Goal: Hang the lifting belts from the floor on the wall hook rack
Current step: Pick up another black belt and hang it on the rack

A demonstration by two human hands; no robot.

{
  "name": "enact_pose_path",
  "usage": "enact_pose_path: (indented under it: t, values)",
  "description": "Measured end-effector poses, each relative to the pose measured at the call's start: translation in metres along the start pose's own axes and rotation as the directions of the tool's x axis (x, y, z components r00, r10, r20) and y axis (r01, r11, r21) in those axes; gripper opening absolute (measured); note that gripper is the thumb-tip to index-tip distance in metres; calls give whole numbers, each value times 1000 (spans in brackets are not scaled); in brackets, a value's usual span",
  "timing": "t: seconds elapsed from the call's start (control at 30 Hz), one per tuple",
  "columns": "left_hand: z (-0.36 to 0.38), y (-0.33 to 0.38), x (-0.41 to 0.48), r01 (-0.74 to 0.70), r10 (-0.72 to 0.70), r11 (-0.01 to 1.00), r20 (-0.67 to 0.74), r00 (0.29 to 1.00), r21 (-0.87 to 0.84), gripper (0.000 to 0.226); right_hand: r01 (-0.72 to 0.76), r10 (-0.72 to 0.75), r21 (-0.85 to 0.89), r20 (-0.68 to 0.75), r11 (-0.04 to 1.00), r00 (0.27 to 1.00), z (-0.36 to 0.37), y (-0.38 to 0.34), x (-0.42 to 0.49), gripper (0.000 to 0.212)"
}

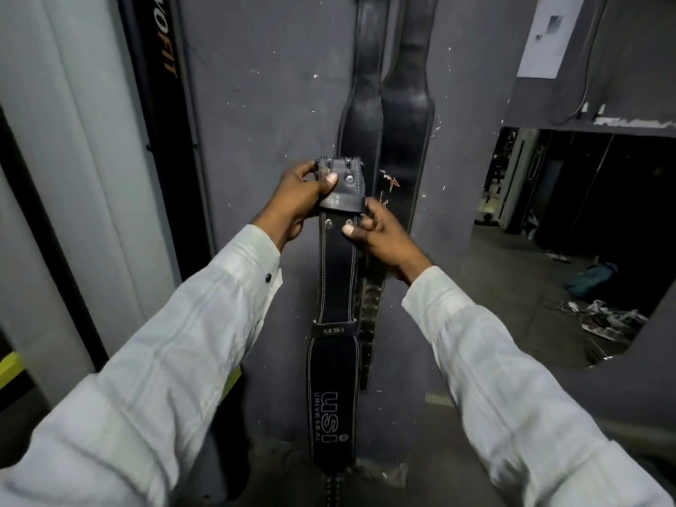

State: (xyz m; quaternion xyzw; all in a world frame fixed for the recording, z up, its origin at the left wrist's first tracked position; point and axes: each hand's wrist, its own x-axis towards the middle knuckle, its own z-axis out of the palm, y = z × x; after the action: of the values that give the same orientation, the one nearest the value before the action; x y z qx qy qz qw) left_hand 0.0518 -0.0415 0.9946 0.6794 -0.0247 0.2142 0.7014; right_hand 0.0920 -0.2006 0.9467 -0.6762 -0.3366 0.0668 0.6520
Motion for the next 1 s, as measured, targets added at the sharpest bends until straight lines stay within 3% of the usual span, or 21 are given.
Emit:
enact_pose_path:
  t: [0.1, 0.23, 0.33, 0.43, 0.5, 0.67, 0.87, 1.0]
  values:
    - [4, -12, -1, -59, 59, 998, -5, 998, -10, 34, -37, 33, -55, -70, 998, 997, -11, -11, 13, 45]
    - [-1, -23, 12, -88, 85, 995, -56, 995, -46, 47, -61, 66, -191, 17, 980, 998, -15, -24, 31, 41]
    - [-2, -22, 30, -102, 98, 993, -72, 993, -62, 55, -105, 105, -59, -12, 993, 994, -14, -31, 52, 19]
    - [-4, -19, 56, -142, 135, 984, -69, 988, -104, 59, -99, 97, 0, -198, 995, 975, -9, -34, 80, 23]
    - [-6, -16, 75, -166, 161, 976, -47, 986, -144, 66, -30, 16, -42, -288, 999, 957, -8, -36, 97, 18]
    - [-15, -13, 140, -307, 299, 926, -67, 952, -219, 88, 148, -193, -156, -335, 977, 922, -10, -36, 155, 25]
    - [-36, 8, 220, -508, 497, 861, -165, 852, -26, 48, 297, -458, -379, -467, 877, 757, -5, -53, 230, 45]
    - [-44, 29, 260, -605, 601, 796, -167, 782, 32, 44, 413, -618, -480, -427, 774, 660, -7, -70, 266, 42]
